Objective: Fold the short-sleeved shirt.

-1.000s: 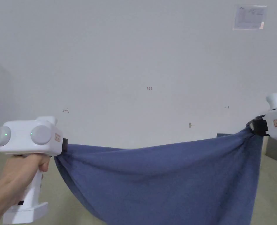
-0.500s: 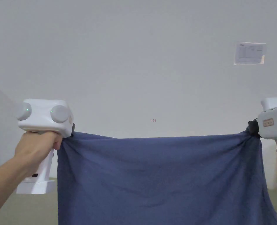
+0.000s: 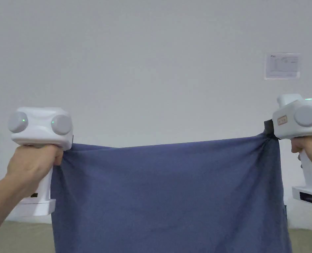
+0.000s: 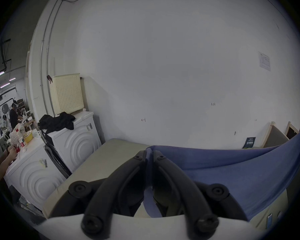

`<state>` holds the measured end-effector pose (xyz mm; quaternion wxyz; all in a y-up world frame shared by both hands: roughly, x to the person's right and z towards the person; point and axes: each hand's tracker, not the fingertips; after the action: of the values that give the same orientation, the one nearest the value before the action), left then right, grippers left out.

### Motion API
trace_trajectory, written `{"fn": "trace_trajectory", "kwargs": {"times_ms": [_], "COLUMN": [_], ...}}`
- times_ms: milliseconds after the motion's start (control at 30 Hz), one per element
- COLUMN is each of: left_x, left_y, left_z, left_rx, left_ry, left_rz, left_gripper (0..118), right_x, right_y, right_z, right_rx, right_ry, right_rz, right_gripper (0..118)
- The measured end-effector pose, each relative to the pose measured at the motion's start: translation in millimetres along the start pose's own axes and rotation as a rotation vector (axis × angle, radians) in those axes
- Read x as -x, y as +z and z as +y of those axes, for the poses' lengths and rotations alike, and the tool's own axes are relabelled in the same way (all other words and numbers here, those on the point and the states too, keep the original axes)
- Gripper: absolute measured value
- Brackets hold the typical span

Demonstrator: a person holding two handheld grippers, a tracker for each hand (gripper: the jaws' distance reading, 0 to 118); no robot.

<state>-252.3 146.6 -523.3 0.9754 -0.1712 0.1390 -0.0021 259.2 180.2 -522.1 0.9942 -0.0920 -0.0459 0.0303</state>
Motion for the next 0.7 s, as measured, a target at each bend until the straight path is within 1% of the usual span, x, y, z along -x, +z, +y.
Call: {"fn": "trace_trajectory", "kwargs": {"times_ms": [67, 267, 367, 467, 600, 700], "left_x": [-3, -6, -10, -15, -24, -29], "left_y": [-15, -58, -79, -99, -125, -139], "left_z": [6, 4, -6, -21, -53, -88], "left_rx": [-0.009, -0.011, -0.013, 0.017, 0.072, 0.114], "left_ry": [-0.003, 0.006, 0.003, -0.008, -0.032, -0.043], "left_rz": [0.006, 0.032, 0.041, 0.041, 0.027, 0.022], "left_gripper": [7, 7, 7, 7, 7, 7], "right_x": [5, 15, 21, 23, 23, 24], "right_y": [-14, -48, -63, -78, -96, -100], "right_z": [3, 7, -3, -25, -63, -110], "right_rx": [-0.016, -0.029, -0.024, 0.007, 0.064, 0.109], "right_ry": [0.021, -0.002, 0.003, 0.01, -0.01, -0.009], "right_rz": [-0.008, -0.007, -0.003, -0.007, -0.01, 0.0], "right_gripper": [3, 3, 3, 3, 3, 3]}}
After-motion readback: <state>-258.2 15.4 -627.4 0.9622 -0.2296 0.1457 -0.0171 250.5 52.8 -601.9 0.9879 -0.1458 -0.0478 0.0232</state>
